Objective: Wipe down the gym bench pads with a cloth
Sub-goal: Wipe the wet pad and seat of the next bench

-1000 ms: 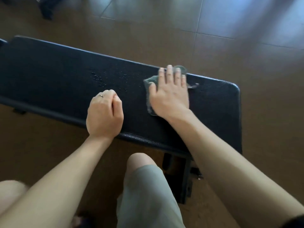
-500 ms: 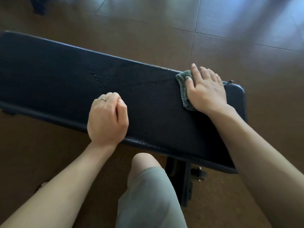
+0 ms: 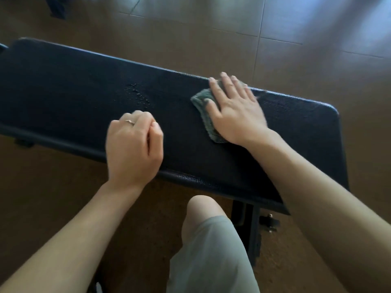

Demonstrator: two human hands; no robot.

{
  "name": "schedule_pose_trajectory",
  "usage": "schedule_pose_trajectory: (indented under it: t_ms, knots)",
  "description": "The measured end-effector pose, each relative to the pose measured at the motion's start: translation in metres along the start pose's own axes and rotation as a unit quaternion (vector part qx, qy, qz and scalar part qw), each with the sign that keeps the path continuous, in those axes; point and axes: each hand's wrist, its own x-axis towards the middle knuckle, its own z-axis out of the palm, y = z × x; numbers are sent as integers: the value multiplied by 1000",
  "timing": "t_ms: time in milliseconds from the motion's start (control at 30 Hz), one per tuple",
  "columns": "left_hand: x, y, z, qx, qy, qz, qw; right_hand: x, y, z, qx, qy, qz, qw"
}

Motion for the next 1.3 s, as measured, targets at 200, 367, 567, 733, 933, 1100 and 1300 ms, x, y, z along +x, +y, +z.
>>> schedule_pose_trajectory:
  t_ms: [200, 367, 567, 733, 933, 1100, 1300]
  knots:
    - [17, -53, -4, 49, 27, -188, 981, -14, 24, -6, -17, -8, 145, 989]
    - [12, -55, -7, 31, 36, -189, 981, 39, -92, 17, 7, -13, 6, 1000]
    - [12, -56, -9, 34, 34, -198, 979, -42, -100, 19, 13, -32, -198, 980]
    - [12, -54, -9, 36, 41, -207, 977, -58, 17, -7, -32, -21, 59, 998]
    - [13, -55, -7, 24, 37, -236, 971, -43, -97, 20, 14, 10, 74, 997]
    - [13, -63, -9, -35, 23, -200, 979, -53, -160, 31, 22, 0, -4, 1000]
    - [34, -128, -46, -17, -59, 21, 998, -117, -77, 21, -8, 30, 244, 969]
